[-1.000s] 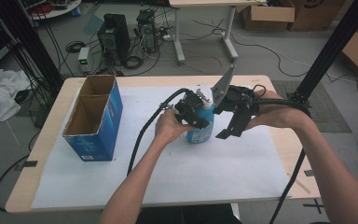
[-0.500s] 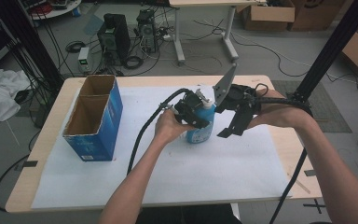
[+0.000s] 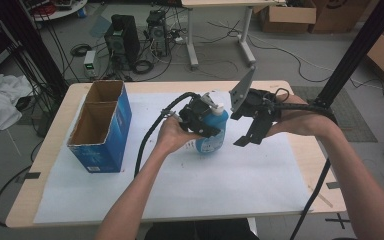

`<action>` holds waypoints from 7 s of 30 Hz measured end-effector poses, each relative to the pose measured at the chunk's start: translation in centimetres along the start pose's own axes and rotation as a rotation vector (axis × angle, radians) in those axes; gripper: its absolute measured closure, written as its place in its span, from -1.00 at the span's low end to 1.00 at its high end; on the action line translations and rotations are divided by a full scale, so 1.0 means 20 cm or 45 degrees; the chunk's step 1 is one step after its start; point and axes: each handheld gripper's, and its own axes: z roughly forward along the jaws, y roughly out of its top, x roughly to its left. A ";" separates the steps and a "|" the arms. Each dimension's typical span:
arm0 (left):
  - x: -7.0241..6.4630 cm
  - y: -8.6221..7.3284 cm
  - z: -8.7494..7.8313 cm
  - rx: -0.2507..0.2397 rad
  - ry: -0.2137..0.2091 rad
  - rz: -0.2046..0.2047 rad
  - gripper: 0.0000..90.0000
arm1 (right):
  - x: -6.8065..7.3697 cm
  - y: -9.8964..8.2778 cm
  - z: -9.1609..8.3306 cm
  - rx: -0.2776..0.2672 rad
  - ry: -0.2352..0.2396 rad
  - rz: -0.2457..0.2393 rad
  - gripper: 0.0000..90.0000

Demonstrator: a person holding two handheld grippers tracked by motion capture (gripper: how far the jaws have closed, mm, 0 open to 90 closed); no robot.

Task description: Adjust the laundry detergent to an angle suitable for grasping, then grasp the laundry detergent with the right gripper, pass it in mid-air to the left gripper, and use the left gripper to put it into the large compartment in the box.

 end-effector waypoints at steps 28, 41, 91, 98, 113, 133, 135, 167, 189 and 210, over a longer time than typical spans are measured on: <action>-0.20 -0.33 -0.15 0.043 -0.222 0.203 -0.03 | 0.00 0.04 0.04 0.012 0.006 -0.009 -0.56; -0.21 -0.40 -0.15 -0.020 -0.254 0.278 -0.04 | 0.00 0.05 0.05 0.019 0.006 -0.013 -0.56; -0.22 -0.40 -0.15 0.038 -0.243 0.253 -0.39 | 0.00 0.06 0.06 0.028 0.005 -0.015 -0.56; -0.22 -0.39 -0.15 0.062 -0.241 0.249 -0.53 | 0.00 0.06 0.06 0.031 0.004 -0.018 -0.56; -0.23 -0.38 -0.17 0.106 -0.231 0.256 -0.66 | 0.00 0.07 0.07 0.038 0.008 -0.019 -0.56; -0.13 -0.34 -0.43 0.337 -0.183 0.330 -0.65 | 0.01 0.07 0.07 0.049 0.004 -0.017 -0.56; -0.11 -0.33 -0.46 0.379 -0.164 0.341 -0.65 | 0.01 0.07 0.07 0.049 0.005 -0.020 -0.56; 0.14 -0.25 -0.55 0.655 -0.083 0.398 -0.62 | 0.00 0.06 0.06 0.055 -0.012 -0.017 -0.57; 0.10 -0.27 -0.56 0.711 -0.059 0.415 -0.62 | 0.00 0.07 0.07 0.046 -0.015 -0.023 -0.57; 0.10 -0.27 -0.52 0.705 -0.083 0.411 -0.62 | 0.04 -0.07 0.29 -0.158 0.043 0.053 -0.59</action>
